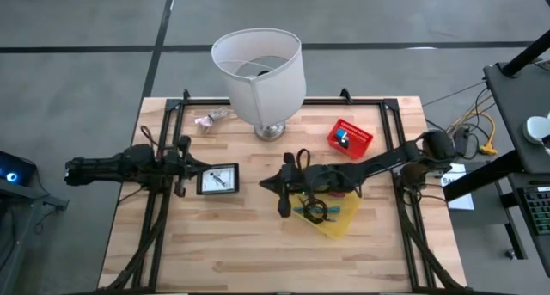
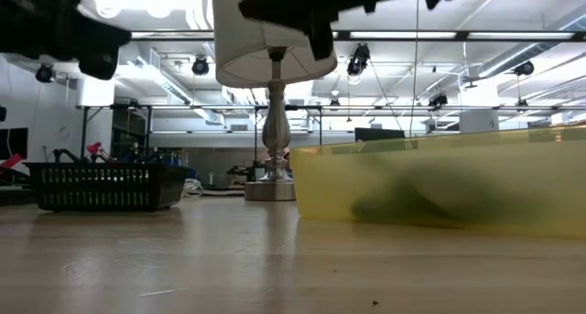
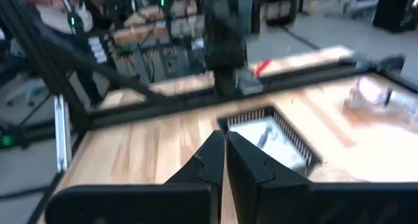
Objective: Pick and place items into bin
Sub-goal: Return to Home Position
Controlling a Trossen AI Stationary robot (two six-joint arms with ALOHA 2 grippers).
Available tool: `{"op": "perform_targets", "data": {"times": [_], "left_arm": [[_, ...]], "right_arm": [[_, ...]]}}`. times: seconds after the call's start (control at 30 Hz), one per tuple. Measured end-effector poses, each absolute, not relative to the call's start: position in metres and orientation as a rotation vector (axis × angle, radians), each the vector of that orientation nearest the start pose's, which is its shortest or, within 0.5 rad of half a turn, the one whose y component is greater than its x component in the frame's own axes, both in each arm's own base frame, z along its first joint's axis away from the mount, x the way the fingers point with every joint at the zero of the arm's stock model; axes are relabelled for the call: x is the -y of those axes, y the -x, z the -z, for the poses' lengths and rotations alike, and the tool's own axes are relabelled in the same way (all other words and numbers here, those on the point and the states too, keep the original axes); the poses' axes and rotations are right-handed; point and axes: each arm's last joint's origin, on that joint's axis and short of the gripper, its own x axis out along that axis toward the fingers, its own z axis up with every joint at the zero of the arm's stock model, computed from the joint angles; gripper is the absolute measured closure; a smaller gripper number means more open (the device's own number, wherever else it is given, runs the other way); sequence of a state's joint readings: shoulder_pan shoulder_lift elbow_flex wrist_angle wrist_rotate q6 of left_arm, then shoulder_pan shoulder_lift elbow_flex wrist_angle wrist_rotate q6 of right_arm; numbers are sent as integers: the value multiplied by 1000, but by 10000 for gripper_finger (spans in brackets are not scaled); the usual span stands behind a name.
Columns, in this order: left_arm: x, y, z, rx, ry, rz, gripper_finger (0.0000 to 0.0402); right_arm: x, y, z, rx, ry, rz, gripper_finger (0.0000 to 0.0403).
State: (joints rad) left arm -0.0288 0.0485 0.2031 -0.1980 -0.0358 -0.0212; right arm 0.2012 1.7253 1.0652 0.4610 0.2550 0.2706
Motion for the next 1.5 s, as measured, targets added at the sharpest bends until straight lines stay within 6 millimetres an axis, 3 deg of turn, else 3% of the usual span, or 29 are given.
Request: {"op": "perform_targets", "data": {"times": [0.1, 0.23, 0.4, 0.63, 0.9, 1.1, 1.5], "left_arm": [[1, -84, -211, -10, 20, -31, 401], [0, -84, -211, -14, 19, -39, 401], [0, -84, -208, -31, 18, -47, 401], [-3, -85, -208, -34, 16, -141, 401], [-3, -85, -207, -42, -37, -165, 401], [-3, -85, -207, -42, -37, -167, 401], [-3, -85, -207, -38, 41, -169, 401]], "right_arm": [[-69, -377, -230, -225, -200, 55, 394], [-51, -359, -225, -255, -189, 48, 394], [-27, -301, -222, -265, -200, 111, 394], [-23, -209, -219, -59, -300, 111, 395], [-17, -146, -194, 23, -262, 125, 395], [-13, -120, -180, 135, -305, 100, 395], [-11, -99, -167, -1, -269, 28, 394]]}}
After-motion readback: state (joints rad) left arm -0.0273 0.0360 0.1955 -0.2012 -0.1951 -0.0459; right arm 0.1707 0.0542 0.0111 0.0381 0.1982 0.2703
